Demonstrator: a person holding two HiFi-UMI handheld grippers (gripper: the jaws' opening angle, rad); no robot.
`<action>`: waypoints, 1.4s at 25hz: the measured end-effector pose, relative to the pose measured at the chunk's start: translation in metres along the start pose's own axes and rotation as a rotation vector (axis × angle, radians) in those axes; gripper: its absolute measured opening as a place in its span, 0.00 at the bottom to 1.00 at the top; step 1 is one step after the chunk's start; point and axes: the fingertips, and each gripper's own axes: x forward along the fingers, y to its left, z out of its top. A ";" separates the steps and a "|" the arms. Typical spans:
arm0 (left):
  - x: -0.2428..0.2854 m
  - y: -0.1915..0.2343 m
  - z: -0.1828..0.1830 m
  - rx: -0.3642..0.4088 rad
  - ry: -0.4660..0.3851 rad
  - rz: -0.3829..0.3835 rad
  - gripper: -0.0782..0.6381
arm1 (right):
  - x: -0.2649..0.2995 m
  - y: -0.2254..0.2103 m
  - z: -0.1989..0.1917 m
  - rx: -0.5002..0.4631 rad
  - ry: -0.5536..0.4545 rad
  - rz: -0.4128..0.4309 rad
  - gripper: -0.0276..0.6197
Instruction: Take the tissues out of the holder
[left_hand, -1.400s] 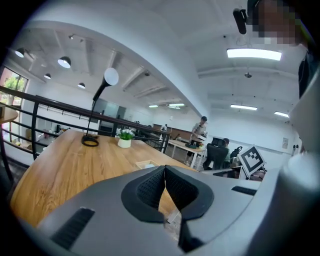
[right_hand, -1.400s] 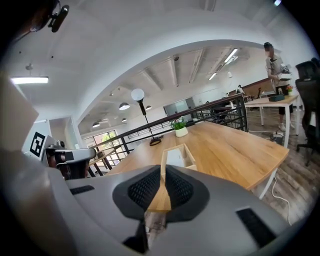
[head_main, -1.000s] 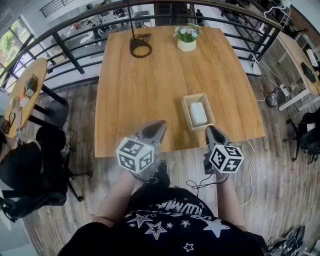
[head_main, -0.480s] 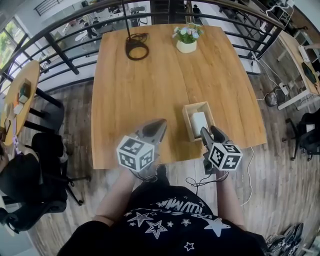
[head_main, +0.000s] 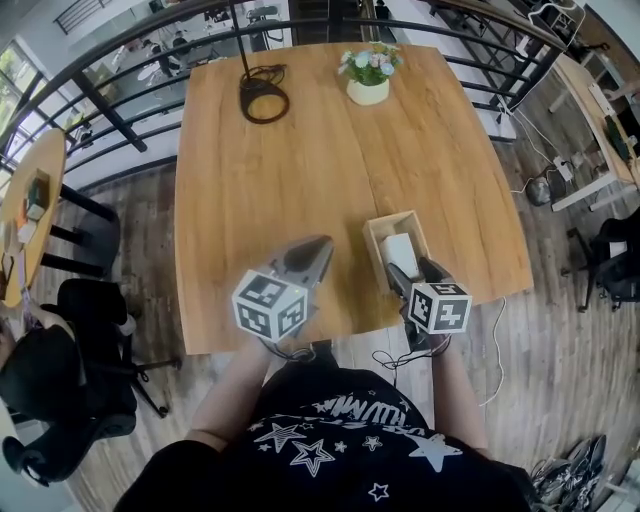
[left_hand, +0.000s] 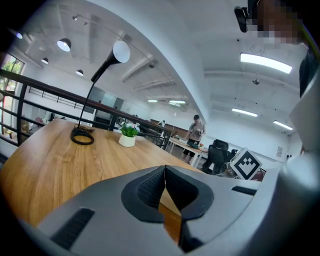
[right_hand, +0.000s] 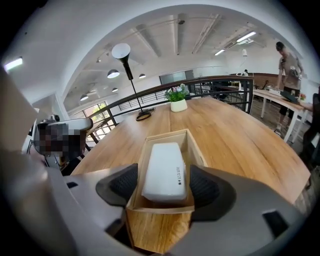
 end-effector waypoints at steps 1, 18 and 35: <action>0.003 0.002 0.000 -0.003 0.001 -0.003 0.13 | 0.003 -0.001 -0.002 0.002 0.017 0.001 0.51; 0.028 0.015 -0.004 -0.027 0.016 -0.021 0.13 | 0.022 -0.017 -0.014 -0.048 0.212 -0.033 0.45; 0.012 0.011 -0.002 -0.021 0.013 -0.019 0.13 | -0.007 -0.005 0.015 -0.030 0.051 -0.022 0.43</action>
